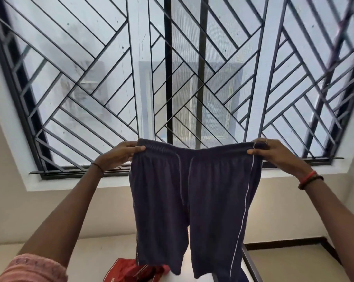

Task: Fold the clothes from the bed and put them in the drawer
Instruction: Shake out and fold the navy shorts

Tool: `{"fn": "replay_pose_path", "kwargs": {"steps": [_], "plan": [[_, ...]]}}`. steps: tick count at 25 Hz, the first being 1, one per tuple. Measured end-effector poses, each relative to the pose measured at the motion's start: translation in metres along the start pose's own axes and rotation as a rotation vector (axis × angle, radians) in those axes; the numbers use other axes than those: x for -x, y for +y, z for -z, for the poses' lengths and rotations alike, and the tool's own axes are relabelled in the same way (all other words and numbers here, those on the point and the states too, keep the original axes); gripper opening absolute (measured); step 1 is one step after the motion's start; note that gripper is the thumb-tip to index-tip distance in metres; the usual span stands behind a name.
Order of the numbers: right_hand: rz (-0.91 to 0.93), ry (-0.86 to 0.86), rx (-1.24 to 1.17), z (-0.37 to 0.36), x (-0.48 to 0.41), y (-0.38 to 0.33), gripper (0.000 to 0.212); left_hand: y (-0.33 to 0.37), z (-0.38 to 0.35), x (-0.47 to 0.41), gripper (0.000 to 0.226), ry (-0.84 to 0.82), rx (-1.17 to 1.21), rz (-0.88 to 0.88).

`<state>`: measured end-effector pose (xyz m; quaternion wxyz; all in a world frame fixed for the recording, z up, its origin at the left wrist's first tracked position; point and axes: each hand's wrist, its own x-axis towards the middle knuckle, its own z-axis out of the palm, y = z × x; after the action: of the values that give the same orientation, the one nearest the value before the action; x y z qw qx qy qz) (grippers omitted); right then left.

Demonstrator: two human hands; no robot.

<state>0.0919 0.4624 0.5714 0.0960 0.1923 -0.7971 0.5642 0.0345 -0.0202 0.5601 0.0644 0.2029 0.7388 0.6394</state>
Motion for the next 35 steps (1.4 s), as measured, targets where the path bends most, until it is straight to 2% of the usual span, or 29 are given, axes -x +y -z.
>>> {"fn": "replay_pose_path", "kwargs": {"steps": [3,5,8,9,13,15,18,21,26,28,31,35], "plan": [[-0.04,-0.111,-0.227,0.013,0.001,-0.013,0.056,0.002,0.01,-0.006,0.061,-0.082,0.155,0.02],[-0.085,-0.107,-0.384,0.012,-0.008,-0.01,0.061,0.003,0.016,-0.02,0.056,-0.029,0.204,0.024],[-0.26,0.066,-0.356,0.0,-0.035,0.011,0.087,0.004,0.011,-0.047,0.047,0.104,0.168,0.135],[-0.324,0.148,-0.3,-0.007,-0.043,0.019,0.085,0.003,0.006,-0.053,0.041,0.154,0.126,0.165],[-0.394,0.391,-0.116,-0.042,-0.061,0.051,0.031,-0.016,-0.027,-0.07,0.021,0.367,-0.039,0.199],[-0.387,0.45,-0.048,-0.06,-0.065,0.064,0.023,-0.03,-0.041,-0.076,0.023,0.404,-0.02,0.188],[-0.371,0.514,0.059,-0.083,-0.072,0.069,0.024,-0.038,-0.063,-0.081,0.023,0.38,0.057,0.167],[-0.33,0.514,0.102,-0.115,-0.082,0.063,0.017,-0.037,-0.096,-0.086,0.016,0.352,0.08,0.144],[-0.18,0.459,0.082,-0.165,-0.096,0.045,0.003,-0.032,-0.151,-0.097,0.021,0.266,0.068,0.094],[-0.183,0.456,0.083,-0.172,-0.096,0.036,0.017,-0.021,-0.165,-0.093,0.022,0.208,0.136,0.085],[-0.193,0.378,0.089,-0.172,-0.094,0.029,0.031,-0.015,-0.166,-0.091,0.036,0.167,0.258,0.103],[-0.133,0.255,0.083,-0.169,-0.088,0.03,0.027,-0.016,-0.164,-0.091,0.049,0.178,0.284,0.143]]}}
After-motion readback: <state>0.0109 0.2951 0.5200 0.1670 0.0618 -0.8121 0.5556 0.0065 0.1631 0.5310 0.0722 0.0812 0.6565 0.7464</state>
